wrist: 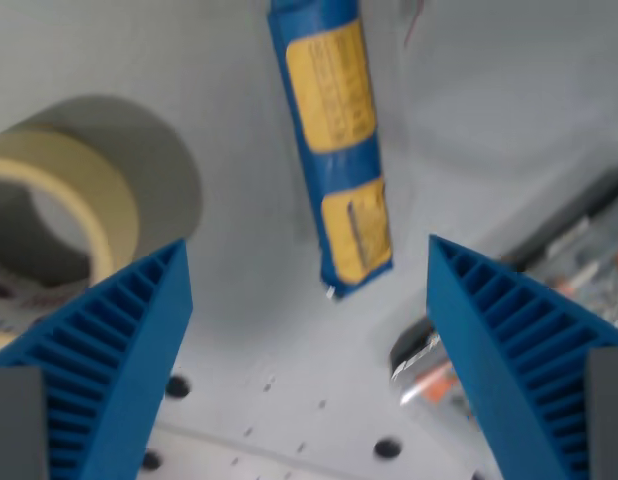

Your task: Move above the blue bag

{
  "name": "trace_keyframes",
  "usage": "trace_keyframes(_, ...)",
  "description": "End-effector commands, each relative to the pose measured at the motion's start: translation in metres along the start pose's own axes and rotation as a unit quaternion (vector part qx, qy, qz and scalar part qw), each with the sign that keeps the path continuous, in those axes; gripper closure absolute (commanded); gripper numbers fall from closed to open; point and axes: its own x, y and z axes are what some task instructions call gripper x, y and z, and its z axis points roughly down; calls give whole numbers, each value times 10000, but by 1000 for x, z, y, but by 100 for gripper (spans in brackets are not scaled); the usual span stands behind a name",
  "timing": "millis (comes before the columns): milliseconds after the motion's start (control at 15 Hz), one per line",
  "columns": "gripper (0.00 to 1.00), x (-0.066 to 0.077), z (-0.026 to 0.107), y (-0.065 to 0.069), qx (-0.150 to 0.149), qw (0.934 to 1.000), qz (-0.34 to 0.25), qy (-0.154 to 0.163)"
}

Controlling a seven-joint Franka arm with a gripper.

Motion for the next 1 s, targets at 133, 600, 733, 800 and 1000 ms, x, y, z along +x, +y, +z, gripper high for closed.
trace_keyframes(133, 0, 13, 16, 9, -63, 9964, -839, -114)
trace_keyframes(600, 0, 20, 48, 15, -113, 9968, -792, -65)
trace_keyframes(733, 0, 22, 53, 16, -126, 9971, -739, -82)
trace_keyframes(800, 0, 22, 55, 16, -125, 9973, -720, -86)
trace_keyframes(1000, 0, 23, 58, 16, -119, 9976, -673, -102)
